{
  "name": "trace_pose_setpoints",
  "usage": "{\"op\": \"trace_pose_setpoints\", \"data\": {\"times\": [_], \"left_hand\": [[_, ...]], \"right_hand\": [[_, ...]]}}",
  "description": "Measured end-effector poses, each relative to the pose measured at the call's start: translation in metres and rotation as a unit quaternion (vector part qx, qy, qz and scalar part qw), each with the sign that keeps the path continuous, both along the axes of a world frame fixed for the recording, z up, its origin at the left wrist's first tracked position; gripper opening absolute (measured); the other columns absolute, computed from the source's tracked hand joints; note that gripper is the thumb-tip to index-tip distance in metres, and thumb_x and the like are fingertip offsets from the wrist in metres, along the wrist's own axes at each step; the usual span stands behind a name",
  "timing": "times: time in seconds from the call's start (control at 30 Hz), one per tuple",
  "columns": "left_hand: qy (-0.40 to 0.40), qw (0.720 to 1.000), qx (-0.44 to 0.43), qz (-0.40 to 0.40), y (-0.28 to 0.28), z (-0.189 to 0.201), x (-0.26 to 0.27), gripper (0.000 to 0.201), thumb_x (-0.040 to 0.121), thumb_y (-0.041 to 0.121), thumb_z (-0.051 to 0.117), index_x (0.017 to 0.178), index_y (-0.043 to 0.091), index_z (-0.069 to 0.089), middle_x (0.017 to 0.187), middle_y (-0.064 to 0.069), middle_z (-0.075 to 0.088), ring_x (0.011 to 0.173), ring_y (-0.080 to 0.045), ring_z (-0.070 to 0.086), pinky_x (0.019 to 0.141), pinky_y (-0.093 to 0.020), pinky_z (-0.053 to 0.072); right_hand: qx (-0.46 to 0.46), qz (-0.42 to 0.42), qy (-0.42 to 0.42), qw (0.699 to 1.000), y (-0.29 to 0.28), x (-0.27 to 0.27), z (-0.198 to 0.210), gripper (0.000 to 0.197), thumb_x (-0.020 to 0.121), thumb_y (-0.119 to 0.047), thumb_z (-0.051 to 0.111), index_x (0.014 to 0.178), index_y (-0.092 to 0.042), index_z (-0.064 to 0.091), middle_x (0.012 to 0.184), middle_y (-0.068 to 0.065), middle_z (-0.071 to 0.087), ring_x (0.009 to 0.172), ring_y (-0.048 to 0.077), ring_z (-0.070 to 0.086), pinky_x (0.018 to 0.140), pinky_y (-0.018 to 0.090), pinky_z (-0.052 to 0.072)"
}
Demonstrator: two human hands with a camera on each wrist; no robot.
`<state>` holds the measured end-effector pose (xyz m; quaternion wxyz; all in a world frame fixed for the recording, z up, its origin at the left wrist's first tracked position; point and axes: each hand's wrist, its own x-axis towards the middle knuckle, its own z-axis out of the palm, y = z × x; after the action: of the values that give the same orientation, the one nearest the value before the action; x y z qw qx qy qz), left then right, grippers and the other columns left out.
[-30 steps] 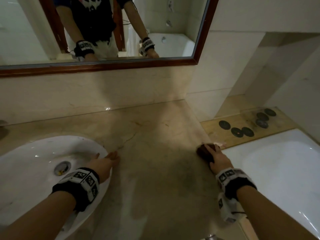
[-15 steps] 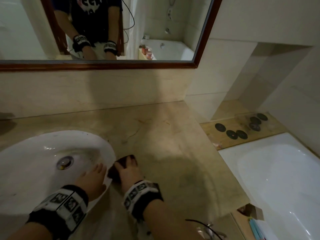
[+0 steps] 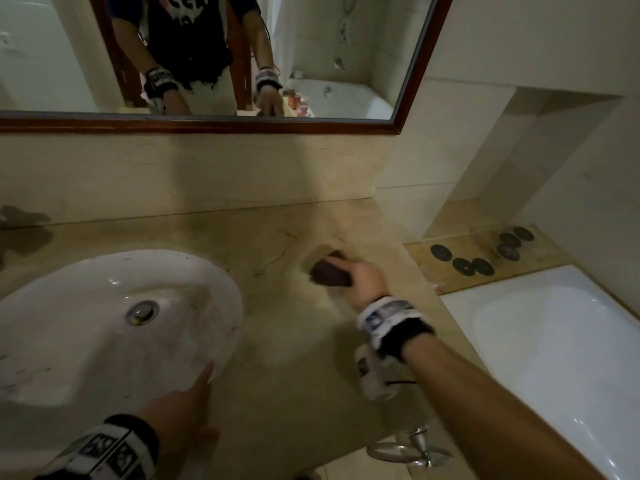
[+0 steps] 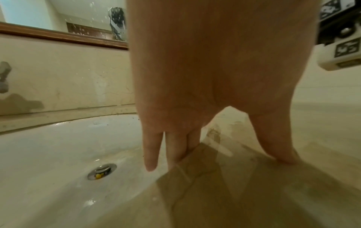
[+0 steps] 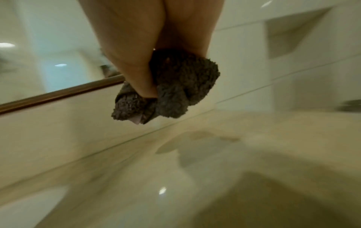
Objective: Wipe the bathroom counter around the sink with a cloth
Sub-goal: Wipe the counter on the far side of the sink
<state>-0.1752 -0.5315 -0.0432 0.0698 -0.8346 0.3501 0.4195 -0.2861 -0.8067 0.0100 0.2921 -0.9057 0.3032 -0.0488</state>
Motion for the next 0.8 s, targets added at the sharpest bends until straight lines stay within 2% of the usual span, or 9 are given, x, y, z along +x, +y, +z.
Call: {"op": "trace_pose_setpoints", "data": {"times": [0.07,0.13,0.17,0.27,0.37,0.43,0.53,0.67,0.8], "left_hand": [[0.012,1.0,0.002,-0.003,-0.002,-0.006,0.003,0.108,0.084,0.049,0.061,0.147,0.021,-0.023,0.138,-0.007,0.05,0.122,-0.019,0.053,0.107,-0.024,0.036],[0.019,1.0,0.007,0.005,-0.004,-0.007,0.006,0.11,0.083,0.05,0.063,0.147,0.021,-0.022,0.139,-0.007,0.05,0.123,-0.02,0.052,0.108,-0.025,0.036],[0.024,1.0,0.009,0.006,-0.004,-0.009,0.008,0.112,0.081,0.05,0.064,0.147,0.021,-0.022,0.137,-0.007,0.051,0.122,-0.02,0.052,0.107,-0.025,0.036],[0.03,0.999,0.011,0.01,-0.005,-0.014,0.011,0.115,0.079,0.049,0.068,0.148,0.022,-0.02,0.137,-0.01,0.05,0.124,-0.022,0.051,0.108,-0.026,0.035],[0.012,1.0,0.008,-0.002,-0.008,-0.017,0.015,0.115,0.077,0.051,0.068,0.149,0.021,-0.017,0.14,-0.012,0.047,0.127,-0.024,0.048,0.107,-0.027,0.034],[0.008,1.0,0.014,-0.006,-0.009,-0.017,0.016,0.114,0.077,0.053,0.067,0.149,0.021,-0.015,0.141,-0.012,0.046,0.128,-0.024,0.048,0.107,-0.027,0.036],[0.003,1.0,0.02,-0.007,-0.008,-0.018,0.017,0.114,0.075,0.058,0.067,0.15,0.023,-0.011,0.142,-0.011,0.044,0.128,-0.024,0.048,0.108,-0.028,0.037],[-0.003,1.0,0.016,-0.002,-0.003,-0.017,0.017,0.109,0.076,0.06,0.064,0.151,0.025,-0.007,0.143,-0.01,0.043,0.129,-0.023,0.047,0.109,-0.027,0.036],[-0.006,1.0,-0.003,0.003,0.0,-0.018,0.017,0.106,0.078,0.061,0.061,0.151,0.025,-0.007,0.144,-0.008,0.043,0.128,-0.022,0.047,0.108,-0.027,0.036]], "right_hand": [[-0.003,-0.101,0.01,0.995,-0.037,-0.039,0.009,0.044,0.084,-0.004,0.057,0.124,-0.021,0.06,0.133,0.004,0.057,0.12,0.024,0.056,0.093,0.025,0.042],[0.04,-0.184,-0.008,0.982,-0.065,-0.081,0.008,0.037,0.086,-0.004,0.055,0.12,-0.018,0.061,0.122,0.005,0.062,0.1,0.014,0.067,0.076,0.021,0.05],[0.06,-0.231,-0.004,0.971,-0.073,-0.098,0.003,0.034,0.088,-0.01,0.058,0.12,-0.017,0.061,0.118,0.007,0.063,0.093,0.011,0.069,0.075,0.02,0.053],[0.047,-0.306,0.118,0.943,-0.086,-0.138,-0.024,0.041,0.085,-0.043,0.061,0.122,-0.027,0.06,0.124,0.013,0.061,0.107,0.032,0.061,0.093,0.037,0.05],[0.033,-0.248,0.222,0.943,-0.079,-0.146,-0.046,0.052,0.09,-0.057,0.042,0.136,-0.034,0.042,0.144,0.01,0.04,0.123,0.038,0.046,0.097,0.034,0.041],[0.01,-0.201,0.297,0.933,-0.08,-0.141,-0.052,0.055,0.094,-0.052,0.035,0.145,-0.033,0.025,0.152,0.01,0.026,0.131,0.04,0.034,0.108,0.042,0.034],[0.009,-0.182,0.386,0.904,-0.085,-0.134,-0.048,0.057,0.096,-0.043,0.033,0.148,-0.031,0.012,0.154,0.01,0.02,0.133,0.039,0.03,0.111,0.039,0.027],[0.022,-0.16,0.401,0.902,-0.084,-0.136,-0.04,0.06,0.094,-0.033,0.04,0.148,-0.034,0.013,0.155,0.007,0.022,0.133,0.035,0.037,0.11,0.036,0.032],[0.04,-0.139,0.342,0.929,-0.049,-0.129,-0.033,0.065,0.091,-0.028,0.052,0.147,-0.028,0.02,0.154,0.008,0.027,0.135,0.031,0.036,0.111,0.033,0.032]]}}
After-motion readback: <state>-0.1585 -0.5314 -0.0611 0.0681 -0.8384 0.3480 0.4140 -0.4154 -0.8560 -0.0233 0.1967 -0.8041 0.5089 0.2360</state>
